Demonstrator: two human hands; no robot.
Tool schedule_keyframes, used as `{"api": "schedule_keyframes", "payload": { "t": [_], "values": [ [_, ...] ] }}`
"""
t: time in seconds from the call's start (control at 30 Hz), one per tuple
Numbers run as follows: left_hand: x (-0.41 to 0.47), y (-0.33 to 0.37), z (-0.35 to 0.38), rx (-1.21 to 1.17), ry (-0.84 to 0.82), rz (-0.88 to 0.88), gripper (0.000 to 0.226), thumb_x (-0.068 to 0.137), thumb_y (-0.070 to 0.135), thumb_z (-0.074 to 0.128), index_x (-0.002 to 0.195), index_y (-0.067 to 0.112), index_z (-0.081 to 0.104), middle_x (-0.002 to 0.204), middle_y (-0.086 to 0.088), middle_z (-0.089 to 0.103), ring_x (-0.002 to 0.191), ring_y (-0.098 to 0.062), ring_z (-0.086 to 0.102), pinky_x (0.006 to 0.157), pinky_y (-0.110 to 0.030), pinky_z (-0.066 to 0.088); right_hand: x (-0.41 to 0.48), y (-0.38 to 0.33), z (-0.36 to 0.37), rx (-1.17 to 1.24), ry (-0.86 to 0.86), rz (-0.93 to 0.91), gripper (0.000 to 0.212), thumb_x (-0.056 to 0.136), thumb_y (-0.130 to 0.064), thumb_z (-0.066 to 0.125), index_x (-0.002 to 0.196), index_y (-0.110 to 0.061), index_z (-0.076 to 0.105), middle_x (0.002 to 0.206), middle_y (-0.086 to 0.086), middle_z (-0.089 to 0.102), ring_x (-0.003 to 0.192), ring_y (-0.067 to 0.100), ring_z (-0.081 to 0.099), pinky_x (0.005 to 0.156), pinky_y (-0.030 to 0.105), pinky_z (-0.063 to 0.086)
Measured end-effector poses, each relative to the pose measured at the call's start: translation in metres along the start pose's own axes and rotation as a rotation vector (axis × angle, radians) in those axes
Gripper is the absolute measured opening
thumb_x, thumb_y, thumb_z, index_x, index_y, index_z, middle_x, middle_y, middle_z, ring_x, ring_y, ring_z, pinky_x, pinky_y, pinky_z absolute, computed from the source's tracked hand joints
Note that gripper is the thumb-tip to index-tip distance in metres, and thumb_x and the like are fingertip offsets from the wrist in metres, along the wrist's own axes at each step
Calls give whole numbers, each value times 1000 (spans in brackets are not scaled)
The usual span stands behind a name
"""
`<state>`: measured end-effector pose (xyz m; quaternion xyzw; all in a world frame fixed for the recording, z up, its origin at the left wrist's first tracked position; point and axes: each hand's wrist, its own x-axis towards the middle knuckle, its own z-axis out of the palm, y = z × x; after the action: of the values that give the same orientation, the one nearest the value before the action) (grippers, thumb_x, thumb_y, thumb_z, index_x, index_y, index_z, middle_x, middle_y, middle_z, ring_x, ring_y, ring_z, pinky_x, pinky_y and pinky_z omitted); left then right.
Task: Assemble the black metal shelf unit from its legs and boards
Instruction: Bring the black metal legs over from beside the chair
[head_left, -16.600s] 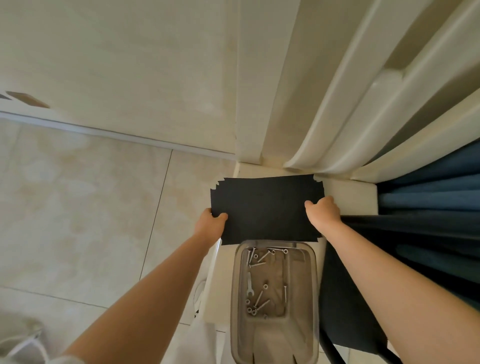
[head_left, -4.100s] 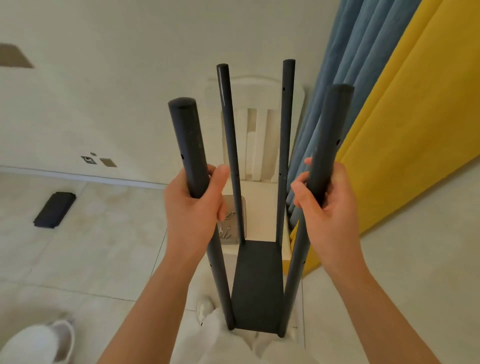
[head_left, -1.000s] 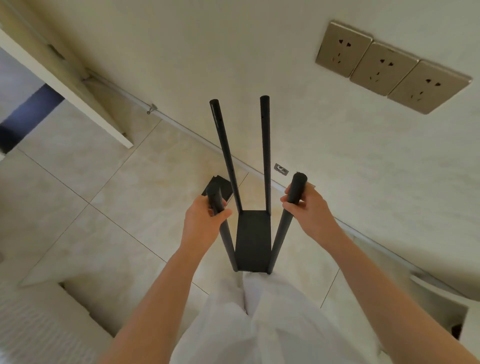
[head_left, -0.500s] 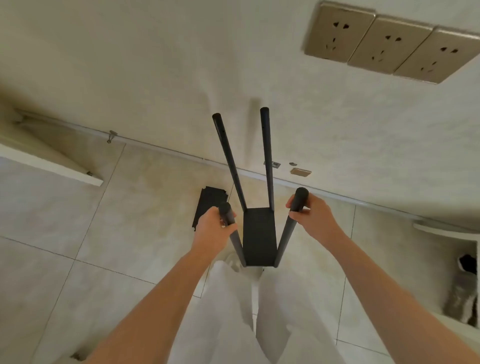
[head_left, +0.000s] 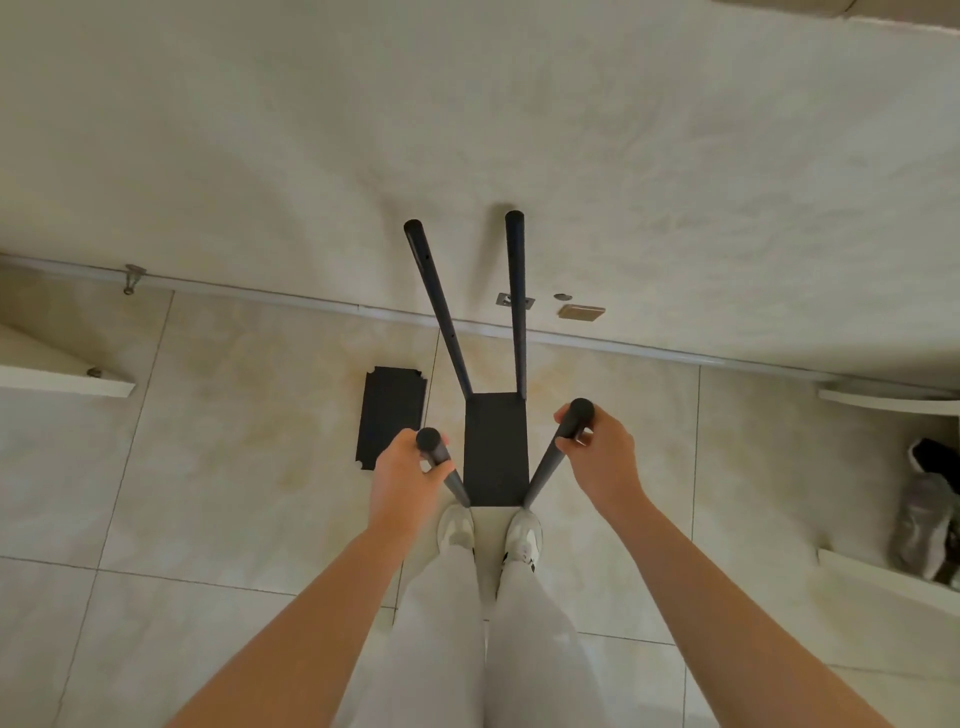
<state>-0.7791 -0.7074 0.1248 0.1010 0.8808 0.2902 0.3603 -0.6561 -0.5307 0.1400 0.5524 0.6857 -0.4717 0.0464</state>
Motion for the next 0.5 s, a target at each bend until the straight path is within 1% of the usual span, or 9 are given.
{"api": "schedule_keyframes", "payload": {
  "t": [0.07, 0.1, 0.2, 0.27, 0.3, 0.37, 0.43, 0.47, 0.5],
  "values": [
    [9, -5, 12, -16, 10, -6, 27, 89, 13, 74, 113, 10, 65, 103, -4, 66, 97, -18, 65, 86, -26, 53, 9, 11, 8, 15, 11, 21, 26, 88, 6, 63, 108, -10, 67, 97, 3, 62, 84, 22, 59, 73, 18, 47],
    [13, -7, 18, -21, 13, -10, 27, 89, 12, 74, 114, 9, 65, 104, -5, 66, 97, -18, 64, 88, -27, 53, 13, 17, 12, 28, 15, 33, 26, 88, 6, 63, 108, -11, 67, 98, 4, 62, 86, 23, 59, 73, 18, 47],
    [23, -16, 34, -24, 33, -9, 26, 89, 11, 74, 114, 9, 66, 104, -4, 66, 97, -18, 63, 91, -31, 55, 26, 33, 21, 48, 9, 45, 26, 90, 6, 61, 105, -14, 66, 97, 3, 62, 83, 21, 60, 61, 4, 43],
    [27, -22, 43, -20, 42, 1, 24, 89, 9, 74, 112, 10, 66, 103, -3, 66, 97, -16, 62, 87, -26, 52, 33, 42, 25, 54, 6, 42, 26, 90, 7, 61, 103, -16, 66, 96, 2, 62, 74, 13, 57, 55, 2, 42],
    [28, -26, 46, -15, 43, 9, 24, 88, 9, 74, 111, 11, 67, 103, -2, 66, 96, -14, 60, 84, -21, 49, 35, 46, 27, 54, 7, 41, 27, 90, 7, 61, 102, -17, 65, 95, 2, 62, 69, 9, 55, 52, 3, 41],
    [29, -32, 52, 0, 50, 24, 25, 88, 9, 74, 113, 12, 67, 104, 1, 65, 94, -10, 57, 79, -9, 40, 38, 54, 30, 50, 7, 45, 29, 90, 8, 60, 100, -18, 65, 94, 2, 63, 62, 8, 50, 48, 6, 40],
    [31, -37, 57, 5, 55, 29, 27, 89, 11, 74, 114, 14, 68, 104, 5, 63, 94, -7, 55, 74, -2, 35, 39, 62, 34, 49, 1, 47, 31, 90, 10, 58, 100, -19, 66, 94, 2, 64, 64, 12, 51, 50, 8, 38],
    [32, -39, 59, 3, 59, 24, 27, 89, 12, 74, 115, 15, 67, 104, 6, 62, 94, -7, 55, 76, -2, 35, 40, 66, 36, 51, -4, 48, 33, 90, 10, 57, 100, -20, 65, 95, 2, 64, 69, 16, 52, 54, 8, 37],
    [33, -40, 62, -4, 64, 16, 28, 89, 13, 74, 116, 15, 67, 104, 7, 61, 95, -8, 55, 80, -4, 37, 40, 69, 38, 56, -8, 49, 33, 90, 11, 57, 100, -20, 65, 96, 3, 65, 75, 19, 54, 58, 9, 37]
  ]
}}
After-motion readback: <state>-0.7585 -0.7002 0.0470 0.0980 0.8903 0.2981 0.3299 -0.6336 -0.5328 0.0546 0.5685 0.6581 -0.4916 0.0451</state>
